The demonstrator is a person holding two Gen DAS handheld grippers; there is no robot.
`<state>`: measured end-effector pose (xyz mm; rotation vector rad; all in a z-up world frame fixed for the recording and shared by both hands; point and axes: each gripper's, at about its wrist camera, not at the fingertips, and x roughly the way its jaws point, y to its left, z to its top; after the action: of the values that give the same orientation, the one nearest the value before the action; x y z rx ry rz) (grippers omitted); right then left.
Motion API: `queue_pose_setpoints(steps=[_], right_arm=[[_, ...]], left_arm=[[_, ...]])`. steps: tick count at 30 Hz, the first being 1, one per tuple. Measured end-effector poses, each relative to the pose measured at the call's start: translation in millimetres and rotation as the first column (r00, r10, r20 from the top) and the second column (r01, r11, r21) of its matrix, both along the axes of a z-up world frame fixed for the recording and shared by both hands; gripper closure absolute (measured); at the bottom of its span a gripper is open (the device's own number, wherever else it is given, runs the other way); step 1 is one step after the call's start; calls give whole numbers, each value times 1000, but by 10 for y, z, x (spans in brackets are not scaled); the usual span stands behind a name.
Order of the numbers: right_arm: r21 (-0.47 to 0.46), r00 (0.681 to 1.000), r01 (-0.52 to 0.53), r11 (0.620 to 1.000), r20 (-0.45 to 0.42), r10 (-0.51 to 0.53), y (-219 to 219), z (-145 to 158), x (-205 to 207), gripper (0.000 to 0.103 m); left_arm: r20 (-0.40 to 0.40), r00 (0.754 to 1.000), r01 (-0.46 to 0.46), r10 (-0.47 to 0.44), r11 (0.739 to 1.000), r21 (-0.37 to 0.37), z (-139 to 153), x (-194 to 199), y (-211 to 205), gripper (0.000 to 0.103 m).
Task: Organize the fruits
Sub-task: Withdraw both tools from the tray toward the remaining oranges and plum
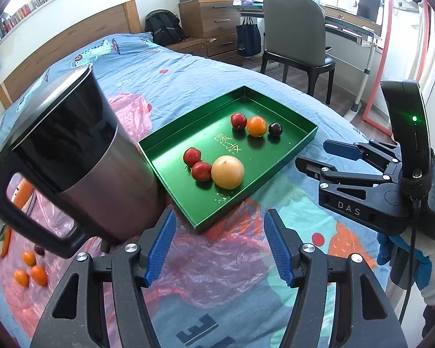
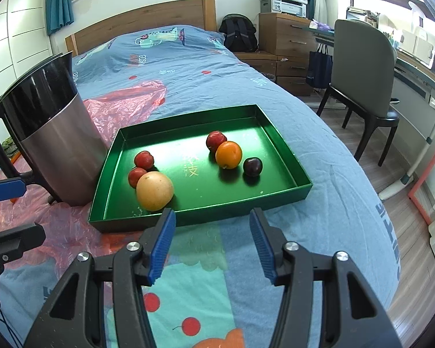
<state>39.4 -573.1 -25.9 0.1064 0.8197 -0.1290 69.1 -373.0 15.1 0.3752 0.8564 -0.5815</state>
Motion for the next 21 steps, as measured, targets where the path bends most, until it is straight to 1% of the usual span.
queue_pose_setpoints(steps=[5,11,16,21], right_arm=[[12,1000,-9,1000,1,9,213,19,-208,51],[23,1000,-21,1000,3,21,484,61,-435,50],[30,999,-32,999,10,31,709,117,-591,50],[27,998,-57,998,14,56,968,150,-691,49]], left_arm=[[10,999,-42,42,999,6,-1,-158,296,46],[28,994,-101,101,995,-8,38,-344,698,46],[48,988,-150,150,989,-12,56,-483,1069,45],[64,976,-209,210,977,-28,83,-590,1472,44]])
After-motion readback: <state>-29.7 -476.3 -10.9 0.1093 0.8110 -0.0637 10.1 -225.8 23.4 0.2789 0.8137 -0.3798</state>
